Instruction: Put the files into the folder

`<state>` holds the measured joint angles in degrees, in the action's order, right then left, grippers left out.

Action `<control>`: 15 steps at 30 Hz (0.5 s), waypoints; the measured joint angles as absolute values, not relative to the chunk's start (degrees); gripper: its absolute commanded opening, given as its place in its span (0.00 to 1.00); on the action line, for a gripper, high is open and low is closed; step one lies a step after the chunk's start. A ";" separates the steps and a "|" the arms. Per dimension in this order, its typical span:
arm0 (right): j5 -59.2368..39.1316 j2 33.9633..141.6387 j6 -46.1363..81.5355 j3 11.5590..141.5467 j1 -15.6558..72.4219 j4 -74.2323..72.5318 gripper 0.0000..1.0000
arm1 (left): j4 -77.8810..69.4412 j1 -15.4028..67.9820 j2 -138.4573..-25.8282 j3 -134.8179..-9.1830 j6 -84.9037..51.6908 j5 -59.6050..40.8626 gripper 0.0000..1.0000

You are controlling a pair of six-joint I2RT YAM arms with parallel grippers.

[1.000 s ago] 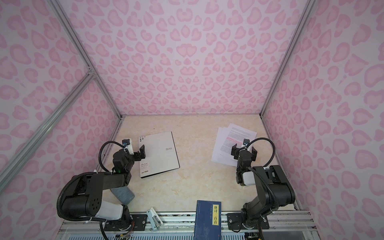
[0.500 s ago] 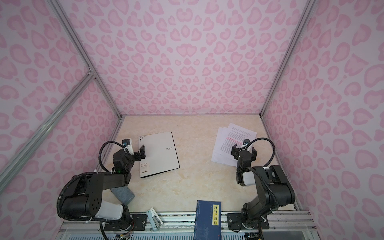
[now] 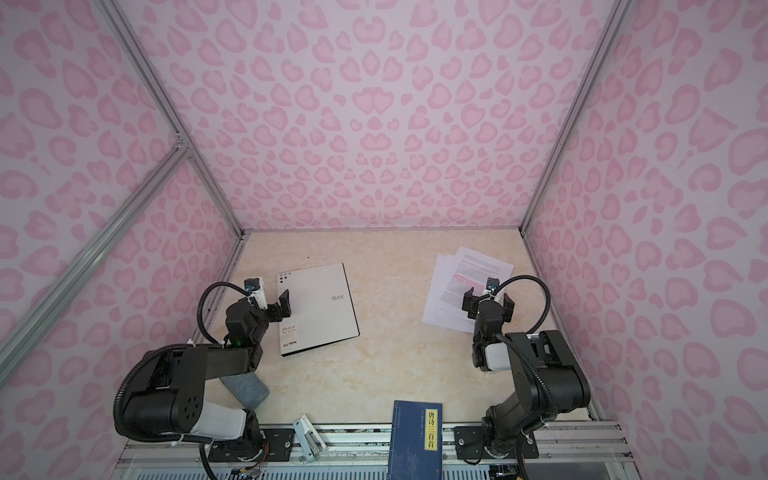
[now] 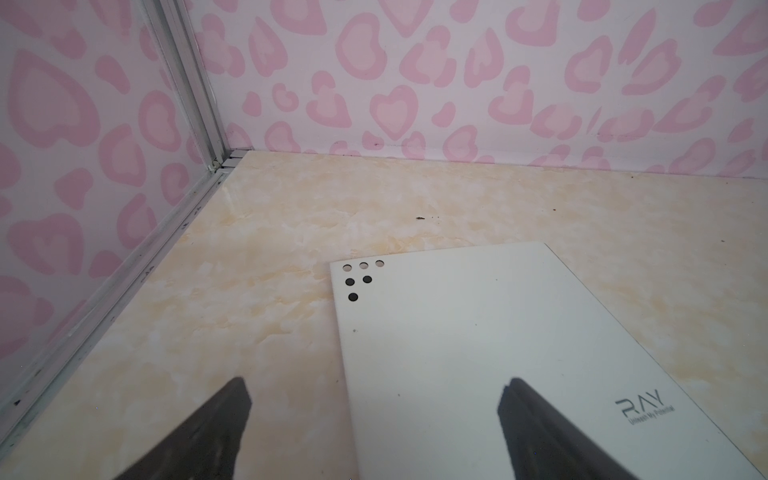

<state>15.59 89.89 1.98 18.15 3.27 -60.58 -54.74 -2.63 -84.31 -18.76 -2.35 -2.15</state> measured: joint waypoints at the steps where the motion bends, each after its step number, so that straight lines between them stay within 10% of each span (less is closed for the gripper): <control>1: 15.59 89.89 1.98 18.15 3.27 -60.58 1.00 | -54.74 -2.63 -84.31 -18.76 -2.35 -2.15 0.97; 15: 16.71 89.89 1.91 18.06 3.84 -60.60 1.00 | -54.74 -2.63 -84.31 -18.76 -2.35 -2.15 0.97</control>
